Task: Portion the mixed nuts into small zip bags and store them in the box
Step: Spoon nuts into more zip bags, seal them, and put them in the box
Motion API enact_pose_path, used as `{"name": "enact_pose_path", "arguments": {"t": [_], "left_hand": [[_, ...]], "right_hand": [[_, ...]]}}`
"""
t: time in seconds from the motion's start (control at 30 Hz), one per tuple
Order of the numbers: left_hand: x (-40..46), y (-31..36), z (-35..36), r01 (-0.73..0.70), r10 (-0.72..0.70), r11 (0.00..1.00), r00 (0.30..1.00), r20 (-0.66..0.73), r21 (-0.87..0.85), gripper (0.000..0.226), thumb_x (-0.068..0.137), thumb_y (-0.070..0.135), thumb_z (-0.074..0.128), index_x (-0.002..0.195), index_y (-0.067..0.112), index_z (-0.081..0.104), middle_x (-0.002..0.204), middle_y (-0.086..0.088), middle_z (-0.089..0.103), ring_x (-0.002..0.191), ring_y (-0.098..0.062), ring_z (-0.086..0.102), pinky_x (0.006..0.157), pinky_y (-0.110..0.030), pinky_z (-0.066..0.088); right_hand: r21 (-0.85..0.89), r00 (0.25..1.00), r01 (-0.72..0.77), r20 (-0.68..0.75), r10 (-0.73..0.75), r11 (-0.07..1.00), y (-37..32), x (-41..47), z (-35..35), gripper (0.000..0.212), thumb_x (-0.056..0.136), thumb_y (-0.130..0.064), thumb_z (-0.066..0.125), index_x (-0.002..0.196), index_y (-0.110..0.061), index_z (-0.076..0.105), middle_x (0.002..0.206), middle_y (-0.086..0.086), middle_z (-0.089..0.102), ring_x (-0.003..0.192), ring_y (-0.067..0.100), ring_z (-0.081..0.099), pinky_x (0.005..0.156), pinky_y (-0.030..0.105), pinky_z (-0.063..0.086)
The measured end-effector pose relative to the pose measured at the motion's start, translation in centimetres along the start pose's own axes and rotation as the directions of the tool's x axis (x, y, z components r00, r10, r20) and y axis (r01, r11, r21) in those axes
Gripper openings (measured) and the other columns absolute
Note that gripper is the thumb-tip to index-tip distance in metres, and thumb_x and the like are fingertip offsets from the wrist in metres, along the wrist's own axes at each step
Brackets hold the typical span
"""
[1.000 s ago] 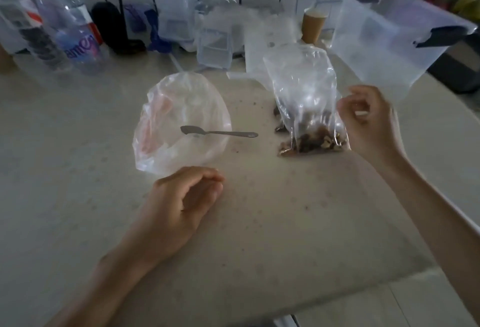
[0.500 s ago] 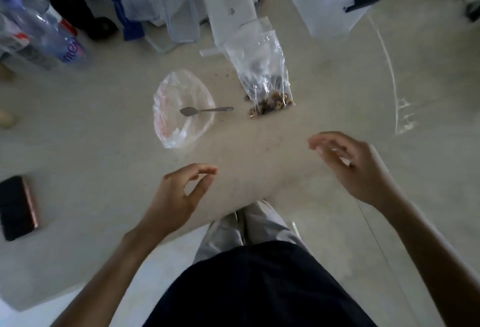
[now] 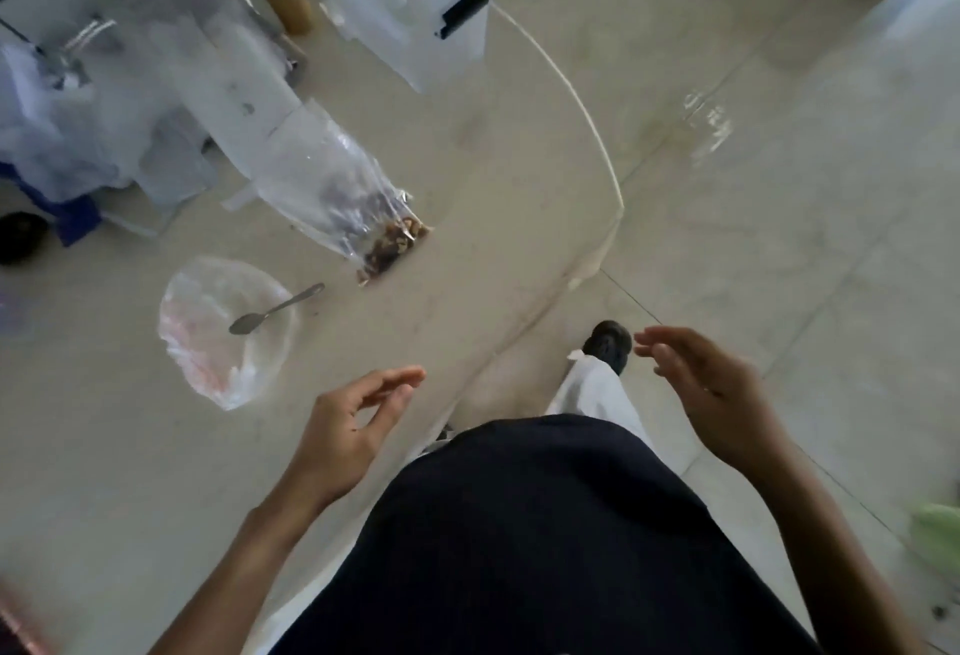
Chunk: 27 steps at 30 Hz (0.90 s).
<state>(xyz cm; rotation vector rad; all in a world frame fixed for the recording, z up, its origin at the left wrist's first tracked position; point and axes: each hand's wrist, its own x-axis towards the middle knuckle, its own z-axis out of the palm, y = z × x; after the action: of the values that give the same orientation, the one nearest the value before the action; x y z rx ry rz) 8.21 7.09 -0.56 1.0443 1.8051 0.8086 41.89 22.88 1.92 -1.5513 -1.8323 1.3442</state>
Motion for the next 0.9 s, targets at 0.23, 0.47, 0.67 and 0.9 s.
{"name": "enact_pose_path", "arguments": {"t": [0.23, 0.47, 0.67, 0.9], "left_hand": [[11.3, 9.9, 9.3, -0.092, 0.091, 0.995, 0.996, 0.014, 0.046, 0.021, 0.101, 0.021, 0.066, 0.118, 0.025, 0.077, 0.11, 0.022, 0.077, 0.109, 0.002, 0.07, 0.094, -0.009, 0.049], [18.0, 17.8, 19.0, -0.067, 0.067, 0.998, 0.998, -0.01, 0.018, 0.02, 0.1, 0.023, 0.067, 0.109, 0.039, 0.076, 0.107, 0.026, 0.077, 0.103, 0.004, 0.071, 0.089, -0.006, 0.048], [22.7, 20.0, 21.9, 0.003, -0.005, 1.0, 0.996, -0.093, -0.02, 0.02, 0.101, 0.025, 0.066, 0.108, 0.042, 0.076, 0.106, 0.025, 0.077, 0.103, 0.005, 0.07, 0.086, -0.004, 0.047], [31.4, 21.1, 22.4, 0.042, -0.06, 0.995, 0.975, -0.214, -0.085, 0.02, 0.103, 0.022, 0.064, 0.109, 0.035, 0.077, 0.107, 0.023, 0.077, 0.106, 0.001, 0.071, 0.088, -0.007, 0.049]], "right_hand": [[-0.023, 1.0, -0.014, -0.008, 0.014, 1.0, 5.0, 6.9, -13.6, 0.026, 0.104, -0.017, 0.055, 0.112, -0.04, 0.066, 0.107, -0.026, 0.074, 0.104, 0.001, 0.071, 0.092, 0.025, 0.056], [-0.193, 0.992, 0.045, 0.122, -0.021, 0.98, 6.2, 15.4, -27.2, 0.021, 0.103, -0.009, 0.057, 0.118, -0.011, 0.072, 0.109, -0.004, 0.075, 0.105, 0.01, 0.071, 0.094, 0.027, 0.053], [-0.218, 0.982, 0.076, 0.185, -0.035, 0.973, 6.1, 23.5, -31.2, 0.02, 0.103, -0.013, 0.059, 0.115, -0.015, 0.074, 0.105, -0.009, 0.076, 0.102, 0.009, 0.072, 0.085, 0.009, 0.05], [-0.228, 0.956, 0.125, 0.288, -0.056, 0.966, 3.9, 35.6, -30.7, 0.019, 0.104, -0.011, 0.057, 0.113, -0.019, 0.073, 0.103, -0.011, 0.076, 0.098, -0.002, 0.071, 0.086, 0.018, 0.053]]}}
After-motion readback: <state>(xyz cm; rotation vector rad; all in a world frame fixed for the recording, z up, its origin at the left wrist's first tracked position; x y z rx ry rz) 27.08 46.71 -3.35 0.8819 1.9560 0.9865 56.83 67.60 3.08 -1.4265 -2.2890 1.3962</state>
